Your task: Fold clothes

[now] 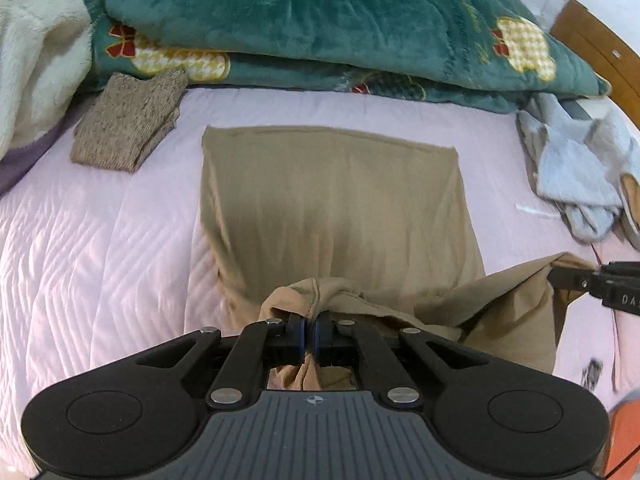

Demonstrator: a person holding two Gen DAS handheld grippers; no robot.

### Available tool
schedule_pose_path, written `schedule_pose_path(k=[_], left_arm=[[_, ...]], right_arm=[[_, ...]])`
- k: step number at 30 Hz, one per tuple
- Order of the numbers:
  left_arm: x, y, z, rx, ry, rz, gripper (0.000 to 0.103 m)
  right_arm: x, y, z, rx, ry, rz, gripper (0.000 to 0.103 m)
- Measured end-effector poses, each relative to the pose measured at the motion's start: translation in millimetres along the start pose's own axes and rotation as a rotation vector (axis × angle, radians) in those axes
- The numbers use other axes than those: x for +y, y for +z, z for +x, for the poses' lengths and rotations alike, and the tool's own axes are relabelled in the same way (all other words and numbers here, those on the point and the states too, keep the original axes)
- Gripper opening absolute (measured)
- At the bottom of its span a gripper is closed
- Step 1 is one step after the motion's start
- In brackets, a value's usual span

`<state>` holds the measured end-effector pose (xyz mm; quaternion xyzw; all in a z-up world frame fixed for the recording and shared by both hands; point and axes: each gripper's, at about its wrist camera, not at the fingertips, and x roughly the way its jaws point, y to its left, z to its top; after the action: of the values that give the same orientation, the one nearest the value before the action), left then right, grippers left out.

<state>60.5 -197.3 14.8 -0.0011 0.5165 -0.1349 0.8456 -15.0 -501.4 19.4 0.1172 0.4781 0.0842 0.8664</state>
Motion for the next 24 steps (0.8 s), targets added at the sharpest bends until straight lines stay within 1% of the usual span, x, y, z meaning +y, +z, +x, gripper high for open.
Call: schedule_pose_path(k=[6,13,18,24], left_arm=[[0,70,44,0.044,0.039,-0.052,0.004],[13,131,96,0.08,0.045,-0.093,0.004],[27,166,142,0.124,0.029,-0.114,0.004],[46,191,197,0.173,0.022,-0.139,0.004]], right_arm=[[-30,59,33,0.007,0.033,0.018,0.006],[-53,109,81,0.038,0.051,0.027,0.005],[-72,135,119,0.075,0.054,0.065,0.006],[-97,159,170,0.131,0.05,0.108,0.006]])
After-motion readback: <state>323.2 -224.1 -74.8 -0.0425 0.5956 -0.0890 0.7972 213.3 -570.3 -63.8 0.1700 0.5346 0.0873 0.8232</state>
